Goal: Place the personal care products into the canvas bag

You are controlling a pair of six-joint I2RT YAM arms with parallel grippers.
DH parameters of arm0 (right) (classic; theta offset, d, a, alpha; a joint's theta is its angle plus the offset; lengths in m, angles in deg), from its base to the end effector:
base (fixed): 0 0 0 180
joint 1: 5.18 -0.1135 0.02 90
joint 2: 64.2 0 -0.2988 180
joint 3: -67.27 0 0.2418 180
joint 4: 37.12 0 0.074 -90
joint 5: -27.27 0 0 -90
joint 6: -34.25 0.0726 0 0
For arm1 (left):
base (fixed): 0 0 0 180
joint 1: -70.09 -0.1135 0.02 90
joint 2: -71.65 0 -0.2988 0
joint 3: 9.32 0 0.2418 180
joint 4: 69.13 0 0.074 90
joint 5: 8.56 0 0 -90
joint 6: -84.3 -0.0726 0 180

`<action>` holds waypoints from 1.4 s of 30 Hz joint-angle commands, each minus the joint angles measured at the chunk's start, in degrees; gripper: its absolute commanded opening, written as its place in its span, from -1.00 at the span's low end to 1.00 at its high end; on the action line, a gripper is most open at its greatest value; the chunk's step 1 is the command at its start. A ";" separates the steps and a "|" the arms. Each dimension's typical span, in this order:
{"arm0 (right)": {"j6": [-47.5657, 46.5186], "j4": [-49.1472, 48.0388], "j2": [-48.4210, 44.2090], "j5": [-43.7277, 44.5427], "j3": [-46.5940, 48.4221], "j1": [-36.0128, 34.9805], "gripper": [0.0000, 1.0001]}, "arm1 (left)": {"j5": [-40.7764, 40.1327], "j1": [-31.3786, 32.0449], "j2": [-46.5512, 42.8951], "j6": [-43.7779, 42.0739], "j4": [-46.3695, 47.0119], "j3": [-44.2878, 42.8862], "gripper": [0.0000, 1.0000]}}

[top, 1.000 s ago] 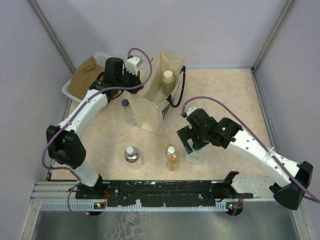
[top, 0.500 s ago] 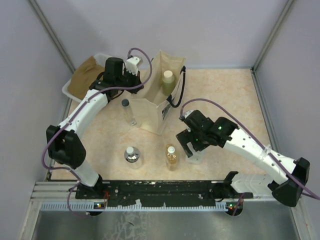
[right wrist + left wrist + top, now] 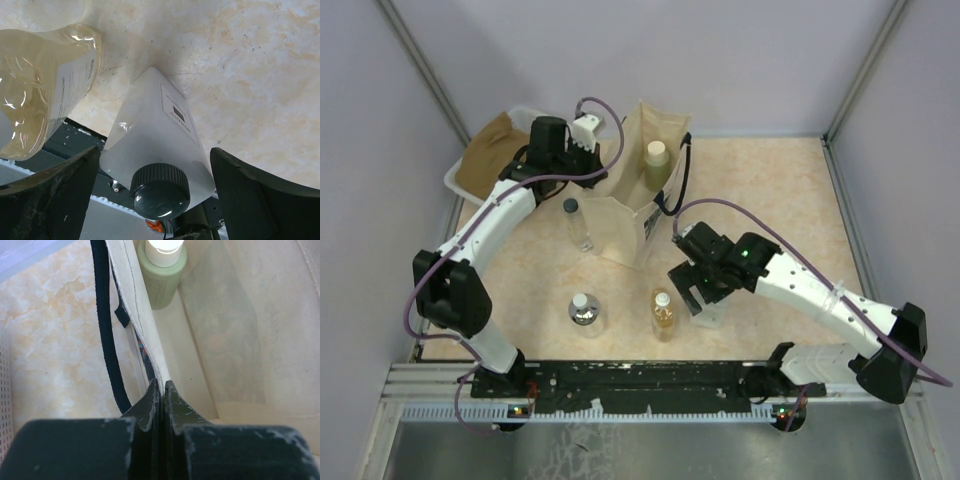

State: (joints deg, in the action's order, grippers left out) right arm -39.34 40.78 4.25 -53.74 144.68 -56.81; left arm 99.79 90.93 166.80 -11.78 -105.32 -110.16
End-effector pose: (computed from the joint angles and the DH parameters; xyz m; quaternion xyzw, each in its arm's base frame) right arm 0.1339 0.1509 0.2931 -0.2829 0.9385 0.0381 0.1941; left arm 0.3756 -0.1674 0.3625 0.2765 0.8151 -0.2002 0.4680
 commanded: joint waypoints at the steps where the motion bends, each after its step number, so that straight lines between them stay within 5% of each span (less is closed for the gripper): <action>1: 1.15 -0.61 0.26 -0.84 0.34 -0.88 0.74 | 1.30 -0.28 -0.68 0.38 1.51 1.03 -1.00; 13: 2.05 -0.50 1.09 -2.54 -1.79 -0.93 0.01 | 1.36 -0.29 -0.76 0.60 1.87 1.55 -1.00; 16: 2.43 -0.50 0.91 -2.46 -2.64 -0.92 0.04 | 1.41 -0.29 -0.76 0.68 1.96 1.66 -1.00; 20: 2.96 -0.31 0.51 -2.10 -4.02 -0.97 0.45 | 1.49 -0.27 -0.67 0.74 2.05 1.81 -1.00; 23: 3.19 -0.46 0.17 -1.88 -5.04 -0.92 0.44 | 1.34 -0.30 -0.76 0.78 2.05 1.81 -1.00; 25: 3.19 -0.83 -0.04 -1.90 -5.22 -0.92 0.29 | 1.26 -0.27 -0.72 0.80 2.05 1.75 -1.00; 29: 3.73 -0.52 -0.62 -0.04 -3.52 -0.89 -0.72 | 1.35 -0.27 -0.67 0.96 2.05 1.75 -1.00; 31: 4.37 0.42 -1.07 2.56 -1.75 -0.93 -1.00 | 1.39 -0.27 -0.75 0.96 2.04 1.76 -1.00; 36: 5.70 4.58 -1.61 12.34 5.76 -0.92 -1.00 | 1.60 -0.28 -0.85 1.01 2.00 1.92 -1.00; 42: 2.11 8.55 1.23 23.80 25.79 -0.92 -1.00 | 0.88 -0.27 -1.02 0.86 2.14 2.27 -1.00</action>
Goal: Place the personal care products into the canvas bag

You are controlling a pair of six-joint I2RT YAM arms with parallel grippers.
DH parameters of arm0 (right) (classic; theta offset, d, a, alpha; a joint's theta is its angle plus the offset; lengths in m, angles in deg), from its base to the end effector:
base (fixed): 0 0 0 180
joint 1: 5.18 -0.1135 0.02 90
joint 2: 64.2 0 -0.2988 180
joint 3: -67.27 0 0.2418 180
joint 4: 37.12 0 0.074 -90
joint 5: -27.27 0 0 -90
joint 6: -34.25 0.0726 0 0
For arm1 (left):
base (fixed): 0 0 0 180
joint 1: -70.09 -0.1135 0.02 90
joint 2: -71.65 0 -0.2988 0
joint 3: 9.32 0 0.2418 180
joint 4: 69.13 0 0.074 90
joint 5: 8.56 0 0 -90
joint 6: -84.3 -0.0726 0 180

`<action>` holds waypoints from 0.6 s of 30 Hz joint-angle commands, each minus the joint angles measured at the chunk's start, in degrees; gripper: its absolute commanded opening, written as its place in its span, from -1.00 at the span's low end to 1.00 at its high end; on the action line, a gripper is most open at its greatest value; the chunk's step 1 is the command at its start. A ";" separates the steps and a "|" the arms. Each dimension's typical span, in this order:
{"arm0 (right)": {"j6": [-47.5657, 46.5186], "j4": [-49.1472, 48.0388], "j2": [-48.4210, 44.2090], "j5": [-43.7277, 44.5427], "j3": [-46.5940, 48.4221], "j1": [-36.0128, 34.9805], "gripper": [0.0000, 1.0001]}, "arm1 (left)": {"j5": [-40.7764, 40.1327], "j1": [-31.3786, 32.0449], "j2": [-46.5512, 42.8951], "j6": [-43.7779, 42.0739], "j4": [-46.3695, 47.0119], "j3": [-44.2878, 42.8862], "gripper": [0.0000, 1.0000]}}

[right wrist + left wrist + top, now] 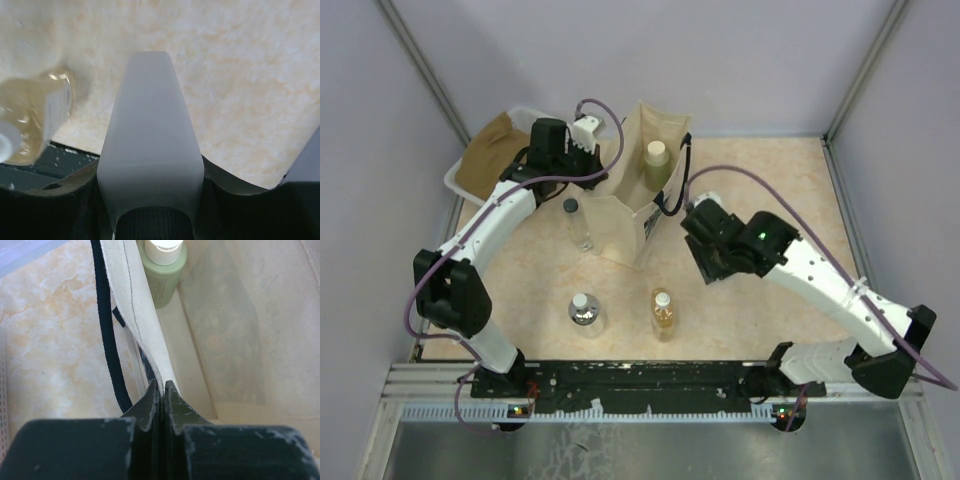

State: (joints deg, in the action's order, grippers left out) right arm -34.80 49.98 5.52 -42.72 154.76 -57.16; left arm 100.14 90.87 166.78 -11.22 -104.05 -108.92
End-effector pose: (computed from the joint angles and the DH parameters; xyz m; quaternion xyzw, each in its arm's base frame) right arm 0.1408 0.1398 0.3345 -0.2291 0.9418 -0.0325 0.2437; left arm 0.3759 -0.1675 0.3576 0.2734 0.8156 -0.2048 0.4669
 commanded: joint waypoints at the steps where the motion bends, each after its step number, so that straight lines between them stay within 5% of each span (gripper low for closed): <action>1: -3.51 -0.48 0.89 14.99 19.25 -0.59 -1.00 | 0.55 -0.21 -1.00 0.32 0.95 1.17 -1.00; 9: -21.68 -16.69 9.71 19.69 39.65 -0.57 -1.00 | 0.71 -0.19 -1.33 0.49 1.42 2.07 -1.00; 18: -32.99 -40.84 18.10 5.56 44.91 2.37 -1.00 | 3.31 -0.21 -3.46 0.95 2.54 3.16 -1.00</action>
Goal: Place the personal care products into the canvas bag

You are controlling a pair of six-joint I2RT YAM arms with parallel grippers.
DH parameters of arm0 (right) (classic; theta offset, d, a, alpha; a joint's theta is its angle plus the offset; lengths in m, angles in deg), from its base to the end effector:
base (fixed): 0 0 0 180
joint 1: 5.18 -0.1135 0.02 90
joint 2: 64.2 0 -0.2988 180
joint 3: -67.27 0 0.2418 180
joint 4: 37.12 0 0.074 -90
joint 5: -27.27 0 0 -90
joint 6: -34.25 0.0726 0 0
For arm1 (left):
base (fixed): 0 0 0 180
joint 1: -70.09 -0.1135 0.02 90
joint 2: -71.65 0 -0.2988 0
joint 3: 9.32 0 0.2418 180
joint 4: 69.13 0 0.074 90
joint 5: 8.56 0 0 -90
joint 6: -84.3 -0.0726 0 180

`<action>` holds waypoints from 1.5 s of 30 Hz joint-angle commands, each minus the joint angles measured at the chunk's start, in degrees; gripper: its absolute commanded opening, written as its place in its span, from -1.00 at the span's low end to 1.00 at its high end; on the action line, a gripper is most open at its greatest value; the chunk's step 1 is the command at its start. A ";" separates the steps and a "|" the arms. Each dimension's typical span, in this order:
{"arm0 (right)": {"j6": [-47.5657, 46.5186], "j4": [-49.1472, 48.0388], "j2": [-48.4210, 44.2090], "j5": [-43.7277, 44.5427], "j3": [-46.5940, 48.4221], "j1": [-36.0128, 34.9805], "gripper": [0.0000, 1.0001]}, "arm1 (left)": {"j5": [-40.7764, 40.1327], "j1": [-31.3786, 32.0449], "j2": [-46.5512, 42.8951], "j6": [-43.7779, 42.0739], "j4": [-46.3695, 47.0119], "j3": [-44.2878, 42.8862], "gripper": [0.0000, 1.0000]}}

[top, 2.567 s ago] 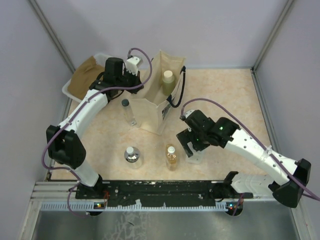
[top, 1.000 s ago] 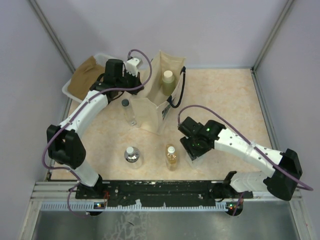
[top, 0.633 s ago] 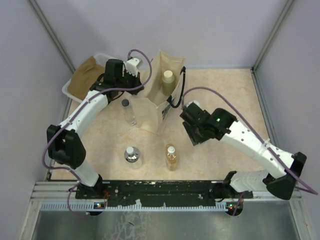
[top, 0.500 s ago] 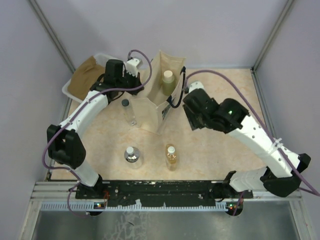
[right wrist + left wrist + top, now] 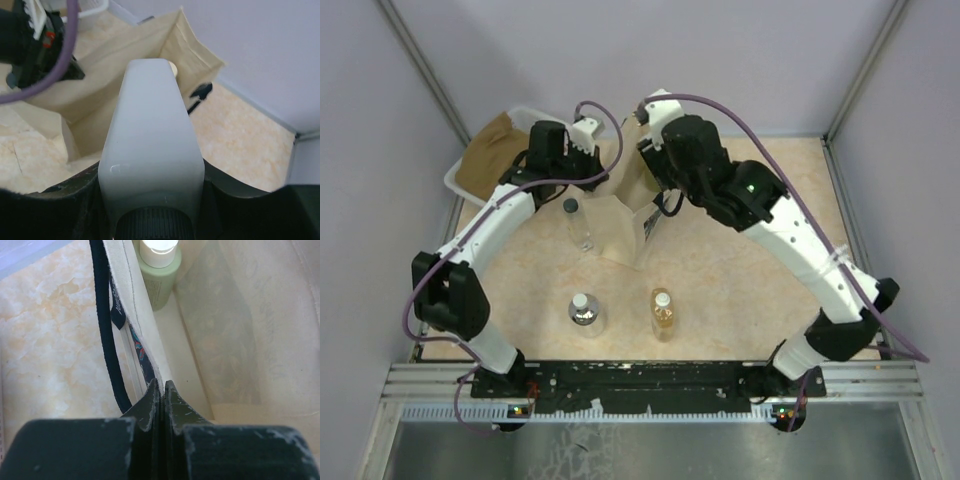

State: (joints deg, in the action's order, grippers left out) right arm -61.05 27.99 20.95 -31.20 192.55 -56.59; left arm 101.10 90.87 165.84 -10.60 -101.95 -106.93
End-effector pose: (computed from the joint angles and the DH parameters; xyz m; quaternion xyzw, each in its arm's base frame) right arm 0.2185 0.2130 0.5097 -0.2569 0.7836 -0.0083 0.5656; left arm 0.3721 -0.1673 0.3560 0.2730 0.8103 -0.2147 0.4720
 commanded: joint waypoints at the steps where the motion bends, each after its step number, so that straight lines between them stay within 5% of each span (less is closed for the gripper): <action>1: -6.68 -19.33 4.06 -7.60 7.90 2.64 -1.00 | 2.38 -0.23 -2.79 0.36 0.44 1.28 -1.00; 11: -1.09 -20.69 18.29 -21.61 11.31 13.82 -1.00 | 2.14 -0.21 -5.22 0.44 0.44 2.92 -1.00; 24: 1.21 -13.37 37.47 -29.09 29.28 16.53 -1.00 | 1.75 -0.23 -6.83 0.91 1.57 5.20 -1.00; 42: 7.15 -10.87 47.57 -20.45 33.39 17.05 -1.00 | 3.20 -0.21 -8.32 1.98 2.64 6.16 -1.00; 45: 7.78 -11.17 48.01 -19.73 33.36 17.11 -0.78 | 3.26 -0.21 -8.28 1.97 2.66 6.21 -1.00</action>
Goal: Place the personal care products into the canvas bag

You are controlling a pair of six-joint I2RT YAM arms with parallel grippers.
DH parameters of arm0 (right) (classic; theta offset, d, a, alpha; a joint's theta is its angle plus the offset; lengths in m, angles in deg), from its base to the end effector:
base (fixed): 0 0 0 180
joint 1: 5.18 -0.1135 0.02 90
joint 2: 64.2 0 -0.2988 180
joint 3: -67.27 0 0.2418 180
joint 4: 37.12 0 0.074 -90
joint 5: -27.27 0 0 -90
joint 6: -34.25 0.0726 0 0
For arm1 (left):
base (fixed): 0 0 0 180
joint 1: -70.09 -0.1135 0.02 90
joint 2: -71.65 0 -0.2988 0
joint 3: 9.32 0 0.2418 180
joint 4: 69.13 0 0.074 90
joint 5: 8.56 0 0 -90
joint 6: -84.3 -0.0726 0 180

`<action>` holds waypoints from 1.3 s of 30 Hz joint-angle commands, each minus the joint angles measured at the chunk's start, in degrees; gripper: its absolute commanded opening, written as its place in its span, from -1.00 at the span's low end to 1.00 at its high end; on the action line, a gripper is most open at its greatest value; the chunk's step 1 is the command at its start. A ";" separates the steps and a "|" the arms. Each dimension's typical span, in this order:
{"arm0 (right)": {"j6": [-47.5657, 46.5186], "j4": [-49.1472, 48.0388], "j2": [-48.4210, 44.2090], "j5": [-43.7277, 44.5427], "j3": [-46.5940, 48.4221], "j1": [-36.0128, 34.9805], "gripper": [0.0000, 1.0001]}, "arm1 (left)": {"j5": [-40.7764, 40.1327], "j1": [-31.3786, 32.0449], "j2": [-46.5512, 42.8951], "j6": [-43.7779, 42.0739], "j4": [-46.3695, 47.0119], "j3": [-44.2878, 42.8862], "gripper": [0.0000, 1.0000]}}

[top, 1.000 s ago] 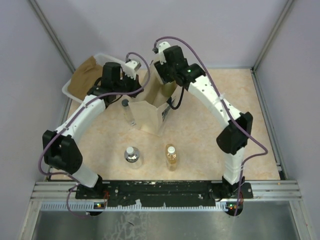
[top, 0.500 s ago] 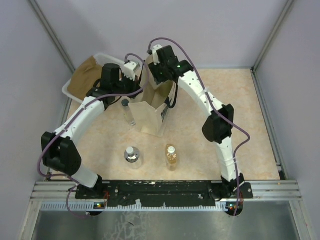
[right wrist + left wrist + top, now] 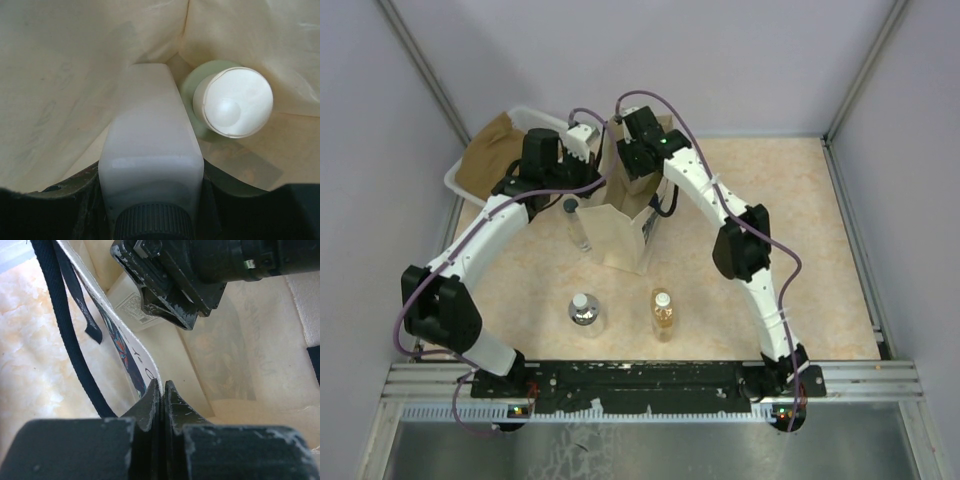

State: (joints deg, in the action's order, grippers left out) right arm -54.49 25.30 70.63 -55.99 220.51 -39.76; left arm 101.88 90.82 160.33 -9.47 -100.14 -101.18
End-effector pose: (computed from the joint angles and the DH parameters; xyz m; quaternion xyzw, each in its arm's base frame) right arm 0.4701 0.3137 0.3003 -0.2415 0.8870 0.0685 0.3877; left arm 0.3466 -0.1583 0.3593 0.2683 0.8042 -0.2252 0.4802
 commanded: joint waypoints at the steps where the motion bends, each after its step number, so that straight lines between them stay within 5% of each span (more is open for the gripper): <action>1: 1.25 -8.81 -1.64 5.01 5.41 0.25 -0.66 | 2.56 -0.16 -2.81 0.82 0.83 0.42 -1.00; 9: 0.33 -14.73 -5.95 3.61 1.18 0.22 0.62 | 2.59 -0.16 -2.25 0.87 0.96 0.15 -1.00; 13: 0.24 -19.57 -10.07 3.19 -3.28 0.15 0.98 | 2.46 -0.17 -1.79 0.93 0.91 0.15 -1.00; 19: -2.67 -16.98 -16.57 9.60 -6.83 -2.00 0.99 | 1.45 -0.25 -1.50 0.73 0.75 -0.03 -1.00; 25: -0.75 -14.71 -32.43 15.74 -23.11 -4.59 0.99 | 1.11 -0.32 -1.69 0.56 0.50 0.12 -1.00; 31: 4.77 -10.76 -51.40 13.69 -41.71 -7.84 0.98 | 0.56 -0.39 -1.14 0.12 0.00 -0.22 -1.00; 39: 13.86 0.26 -63.13 9.57 -54.47 -16.55 0.98 | 1.44 -0.62 -0.07 -0.04 -0.07 -0.79 -1.00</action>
State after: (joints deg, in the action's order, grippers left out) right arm -46.99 19.68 10.81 -43.82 171.18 -52.35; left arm 102.45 90.56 160.02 -8.99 -100.16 -101.11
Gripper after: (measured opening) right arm 0.992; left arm 0.040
